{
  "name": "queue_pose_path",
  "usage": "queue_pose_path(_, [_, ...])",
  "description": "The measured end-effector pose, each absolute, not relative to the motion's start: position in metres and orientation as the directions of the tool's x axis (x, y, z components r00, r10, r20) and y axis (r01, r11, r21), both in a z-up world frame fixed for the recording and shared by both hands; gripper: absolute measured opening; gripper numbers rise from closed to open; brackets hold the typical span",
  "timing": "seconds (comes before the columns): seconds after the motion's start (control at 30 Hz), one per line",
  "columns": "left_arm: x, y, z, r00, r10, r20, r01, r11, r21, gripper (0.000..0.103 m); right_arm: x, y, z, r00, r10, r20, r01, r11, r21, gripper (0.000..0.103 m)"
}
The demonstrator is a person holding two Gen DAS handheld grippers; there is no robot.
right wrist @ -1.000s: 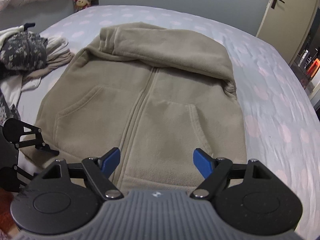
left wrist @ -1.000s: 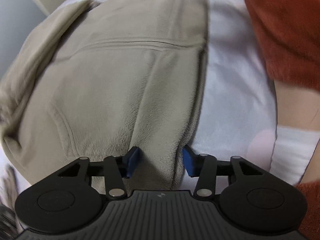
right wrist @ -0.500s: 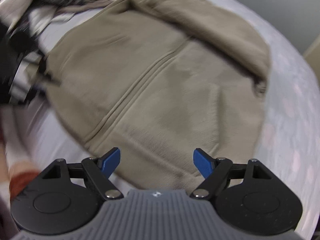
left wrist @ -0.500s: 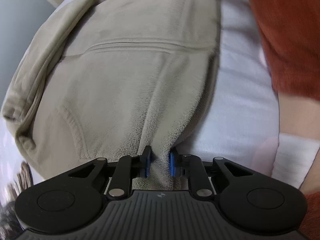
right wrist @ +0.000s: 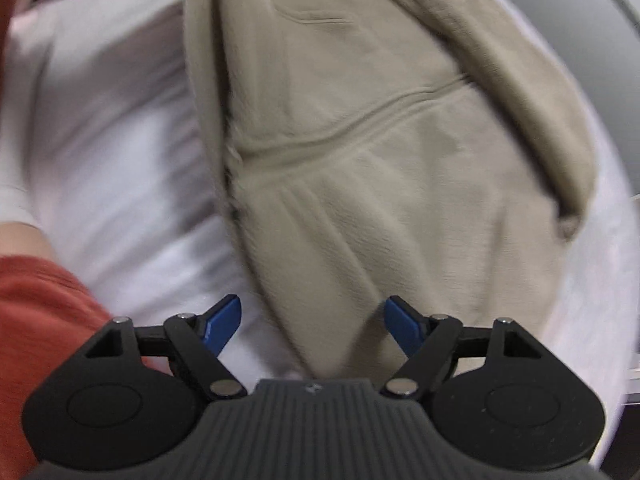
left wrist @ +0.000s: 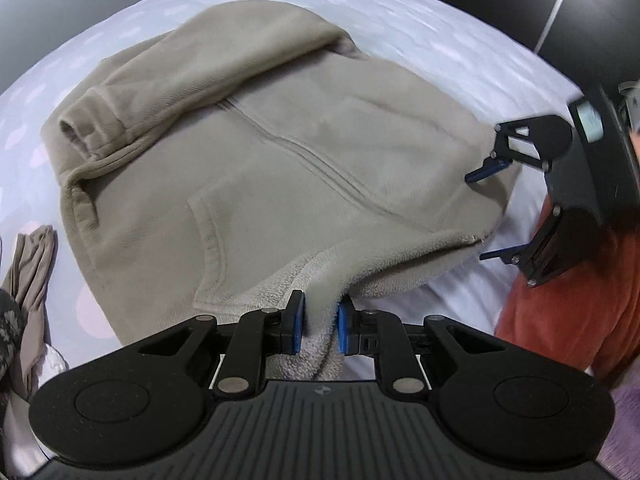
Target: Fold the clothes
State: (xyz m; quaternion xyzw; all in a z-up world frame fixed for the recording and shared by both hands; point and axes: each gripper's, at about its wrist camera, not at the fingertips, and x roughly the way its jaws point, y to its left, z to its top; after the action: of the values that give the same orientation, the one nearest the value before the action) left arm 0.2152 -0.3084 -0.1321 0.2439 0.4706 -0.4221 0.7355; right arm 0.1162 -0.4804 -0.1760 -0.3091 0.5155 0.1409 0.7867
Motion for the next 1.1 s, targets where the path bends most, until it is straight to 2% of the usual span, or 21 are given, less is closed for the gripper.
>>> queue_pose_path(0.07, [0.215, -0.310, -0.133, 0.203, -0.375, -0.904, 0.854, 0.520, -0.024, 0.014, 0.115, -0.488, -0.174, 0.466, -0.146, -0.873, -0.515, 0.757, -0.402, 0.068])
queue_pose_path(0.23, [0.202, -0.310, -0.145, 0.223, -0.328, -0.918, 0.877, 0.478, 0.043, 0.014, 0.106, -0.521, -0.164, 0.489, -0.171, -0.855, -0.470, 0.774, -0.424, 0.068])
queue_pose_path(0.33, [0.181, -0.309, -0.160, 0.263, -0.289, -0.921, 0.898, 0.423, 0.124, 0.014, 0.097, -0.536, -0.163, 0.509, -0.192, -0.839, -0.461, 0.763, -0.454, 0.066])
queue_pose_path(0.43, [0.157, -0.312, -0.180, 0.318, -0.244, -0.916, 0.912, 0.344, 0.225, 0.015, 0.092, -0.541, -0.161, 0.551, -0.196, -0.811, -0.432, 0.764, -0.478, 0.060])
queue_pose_path(0.5, [0.143, -0.314, -0.193, 0.354, -0.219, -0.909, 0.912, 0.296, 0.284, 0.016, 0.087, -0.539, -0.160, 0.587, -0.200, -0.785, -0.425, 0.749, -0.508, 0.045])
queue_pose_path(0.53, [0.140, -0.315, -0.198, 0.366, -0.207, -0.907, 0.911, 0.278, 0.304, 0.017, 0.086, -0.536, -0.162, 0.603, -0.205, -0.771, -0.430, 0.731, -0.530, 0.043])
queue_pose_path(0.63, [0.129, -0.318, -0.212, 0.401, -0.164, -0.901, 0.907, 0.214, 0.364, 0.026, 0.083, -0.529, -0.167, 0.630, -0.219, -0.745, -0.446, 0.683, -0.578, 0.040])
queue_pose_path(0.67, [0.125, -0.319, -0.216, 0.422, -0.149, -0.894, 0.901, 0.181, 0.395, 0.032, 0.084, -0.530, -0.166, 0.631, -0.217, -0.745, -0.445, 0.685, -0.576, 0.040])
queue_pose_path(0.7, [0.120, -0.320, -0.220, 0.445, -0.135, -0.886, 0.893, 0.146, 0.426, 0.042, 0.085, -0.531, -0.166, 0.631, -0.214, -0.746, -0.445, 0.688, -0.574, 0.040])
queue_pose_path(0.77, [0.110, -0.320, -0.227, 0.500, -0.105, -0.860, 0.866, 0.076, 0.494, 0.051, 0.088, -0.535, -0.163, 0.628, -0.210, -0.749, -0.429, 0.710, -0.559, 0.040])
queue_pose_path(0.87, [0.104, -0.317, -0.244, 0.558, -0.025, -0.829, 0.829, -0.024, 0.559, 0.051, 0.089, -0.539, -0.162, 0.634, -0.218, -0.742, -0.395, 0.733, -0.554, 0.040])
queue_pose_path(0.93, [0.102, -0.315, -0.253, 0.590, 0.007, -0.807, 0.806, -0.066, 0.589, 0.049, 0.088, -0.539, -0.165, 0.643, -0.230, -0.730, -0.378, 0.734, -0.564, 0.040])
queue_pose_path(1.0, [0.103, -0.316, -0.254, 0.597, 0.011, -0.803, 0.801, -0.067, 0.595, 0.027, 0.087, -0.537, -0.167, 0.652, -0.233, -0.722, -0.380, 0.723, -0.576, 0.039])
queue_pose_path(1.03, [0.105, -0.316, -0.252, 0.600, 0.006, -0.800, 0.799, -0.049, 0.599, 0.023, 0.086, -0.537, -0.167, 0.656, -0.234, -0.717, -0.379, 0.720, -0.582, 0.039])
queue_pose_path(1.07, [0.108, -0.315, -0.248, 0.604, 0.001, -0.797, 0.796, -0.030, 0.604, 0.017, 0.086, -0.536, -0.167, 0.662, -0.233, -0.712, -0.377, 0.718, -0.586, 0.035])
queue_pose_path(1.1, [0.112, -0.314, -0.243, 0.602, -0.008, -0.798, 0.798, 0.007, 0.602, 0.016, 0.084, -0.536, -0.166, 0.672, -0.230, -0.704, -0.373, 0.716, -0.590, 0.030])
